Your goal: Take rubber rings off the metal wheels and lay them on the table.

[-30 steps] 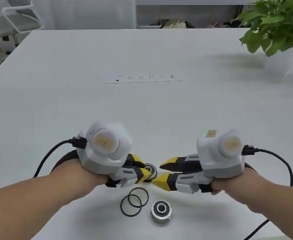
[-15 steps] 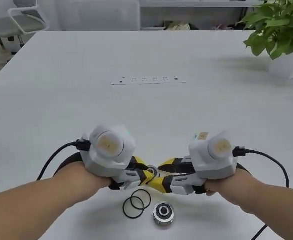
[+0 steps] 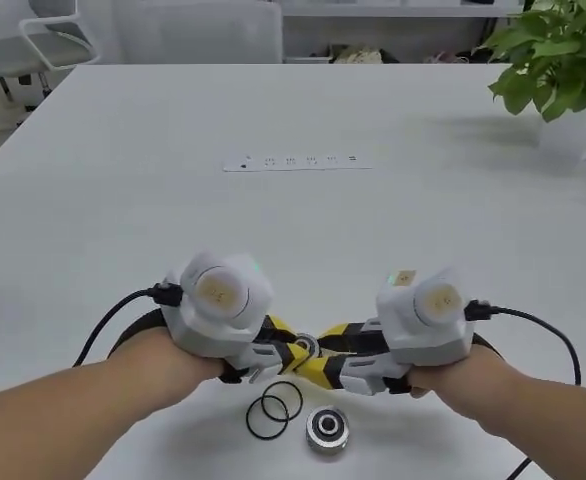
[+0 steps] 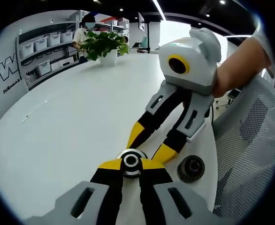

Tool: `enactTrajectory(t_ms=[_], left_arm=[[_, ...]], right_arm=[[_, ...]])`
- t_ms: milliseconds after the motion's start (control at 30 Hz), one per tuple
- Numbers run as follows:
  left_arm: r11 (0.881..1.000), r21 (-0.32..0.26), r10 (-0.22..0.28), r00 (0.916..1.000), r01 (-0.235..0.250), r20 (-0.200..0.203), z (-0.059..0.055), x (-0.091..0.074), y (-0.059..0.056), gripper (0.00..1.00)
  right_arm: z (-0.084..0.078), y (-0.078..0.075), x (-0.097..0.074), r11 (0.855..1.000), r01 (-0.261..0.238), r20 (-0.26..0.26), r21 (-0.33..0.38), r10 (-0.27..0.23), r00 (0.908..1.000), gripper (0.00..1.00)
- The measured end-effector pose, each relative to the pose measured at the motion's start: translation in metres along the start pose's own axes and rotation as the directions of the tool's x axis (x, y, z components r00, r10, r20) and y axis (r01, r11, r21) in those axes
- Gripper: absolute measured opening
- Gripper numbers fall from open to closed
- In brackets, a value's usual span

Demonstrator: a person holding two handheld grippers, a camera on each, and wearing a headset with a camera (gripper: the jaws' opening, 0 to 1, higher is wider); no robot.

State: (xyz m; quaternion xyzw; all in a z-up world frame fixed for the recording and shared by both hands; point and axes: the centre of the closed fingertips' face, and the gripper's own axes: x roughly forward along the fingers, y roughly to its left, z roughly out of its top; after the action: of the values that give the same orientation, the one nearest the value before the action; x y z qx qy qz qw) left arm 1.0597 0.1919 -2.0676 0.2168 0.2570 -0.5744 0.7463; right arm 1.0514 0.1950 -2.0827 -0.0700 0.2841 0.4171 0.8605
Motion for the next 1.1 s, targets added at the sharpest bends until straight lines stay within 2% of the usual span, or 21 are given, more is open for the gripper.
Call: enactTrajectory(t_ms=[667, 767, 833, 1100], left_arm=[[1.000, -0.001, 0.003, 1.0000, -0.003, 0.000, 0.0001, 0.0004, -0.0001, 0.08], [1.000, -0.002, 0.004, 1.0000, -0.004, 0.001, 0.0002, 0.0003, -0.0003, 0.08], [1.000, -0.003, 0.006, 1.0000, -0.006, 0.002, 0.0002, 0.0003, -0.0002, 0.08], [1.000, -0.004, 0.013, 0.9999, -0.013, 0.004, 0.0004, 0.0002, -0.0003, 0.08]], right_arm=[[-0.0034, -0.0003, -0.0051, 1.000, 0.001, 0.002, 0.011, -0.001, 1.0000, 0.16], [-0.0072, -0.0029, -0.0078, 1.000, 0.009, -0.017, -0.005, -0.009, 0.9998, 0.11], [-0.0066, -0.0022, -0.0081, 1.000, 0.003, -0.009, 0.022, -0.002, 1.0000, 0.08], [-0.0080, -0.0030, -0.0091, 1.000, 0.007, -0.020, 0.022, -0.006, 0.9998, 0.01]])
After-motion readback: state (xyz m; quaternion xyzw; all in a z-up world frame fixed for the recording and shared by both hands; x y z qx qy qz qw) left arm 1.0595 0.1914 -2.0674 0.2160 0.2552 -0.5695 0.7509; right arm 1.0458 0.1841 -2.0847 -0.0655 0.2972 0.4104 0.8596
